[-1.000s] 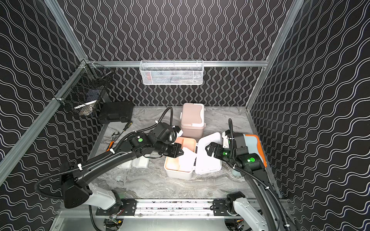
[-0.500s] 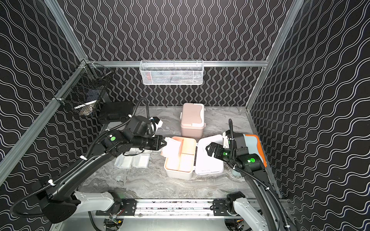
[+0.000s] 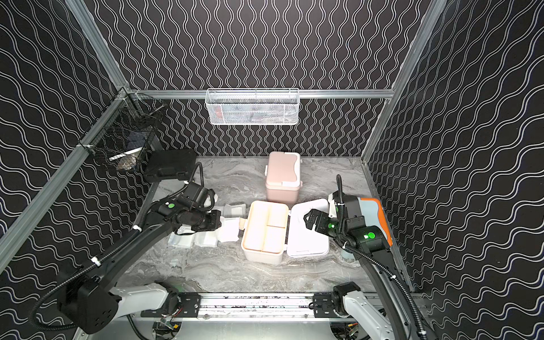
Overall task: Open first aid kits and take out gauze
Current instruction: Place the gauze at the center of the board.
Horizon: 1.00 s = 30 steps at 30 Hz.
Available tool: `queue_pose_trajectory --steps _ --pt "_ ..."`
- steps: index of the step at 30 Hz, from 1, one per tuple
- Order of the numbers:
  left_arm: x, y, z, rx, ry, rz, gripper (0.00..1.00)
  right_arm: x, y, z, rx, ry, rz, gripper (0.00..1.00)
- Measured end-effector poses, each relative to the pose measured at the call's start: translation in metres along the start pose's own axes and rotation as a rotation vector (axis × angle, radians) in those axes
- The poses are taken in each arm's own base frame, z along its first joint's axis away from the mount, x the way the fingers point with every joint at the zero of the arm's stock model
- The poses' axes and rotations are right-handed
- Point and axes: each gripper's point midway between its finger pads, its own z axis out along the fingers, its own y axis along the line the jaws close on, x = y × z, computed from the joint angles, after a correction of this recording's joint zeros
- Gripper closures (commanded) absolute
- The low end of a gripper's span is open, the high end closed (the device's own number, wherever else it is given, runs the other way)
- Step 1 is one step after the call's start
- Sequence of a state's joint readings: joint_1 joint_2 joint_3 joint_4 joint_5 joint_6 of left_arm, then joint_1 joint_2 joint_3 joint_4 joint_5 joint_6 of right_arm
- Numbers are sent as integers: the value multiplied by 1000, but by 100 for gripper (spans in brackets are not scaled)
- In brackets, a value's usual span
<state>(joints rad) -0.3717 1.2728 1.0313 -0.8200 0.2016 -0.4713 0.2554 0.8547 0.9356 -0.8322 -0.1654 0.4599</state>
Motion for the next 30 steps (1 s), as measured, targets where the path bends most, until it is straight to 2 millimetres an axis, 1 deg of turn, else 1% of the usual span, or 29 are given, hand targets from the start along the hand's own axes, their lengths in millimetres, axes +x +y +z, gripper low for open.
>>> queue_pose_trajectory --steps 4,7,10,17,24,30 --pt "8 14 26 -24 46 -12 100 -1 -2 0 11 -6 0 0" --pt "11 22 36 -34 50 -13 100 -2 -3 0 19 -10 0 0" --pt "10 24 40 -32 41 -14 100 -2 -3 0 20 -10 0 0" --pt "0 22 42 -14 5 -12 100 -2 -4 0 25 -9 0 0" --pt "-1 25 55 -21 21 -50 100 -2 -4 0 25 -7 1 0" --pt "0 35 65 -67 39 -65 100 -1 -5 1 31 -5 1 0"
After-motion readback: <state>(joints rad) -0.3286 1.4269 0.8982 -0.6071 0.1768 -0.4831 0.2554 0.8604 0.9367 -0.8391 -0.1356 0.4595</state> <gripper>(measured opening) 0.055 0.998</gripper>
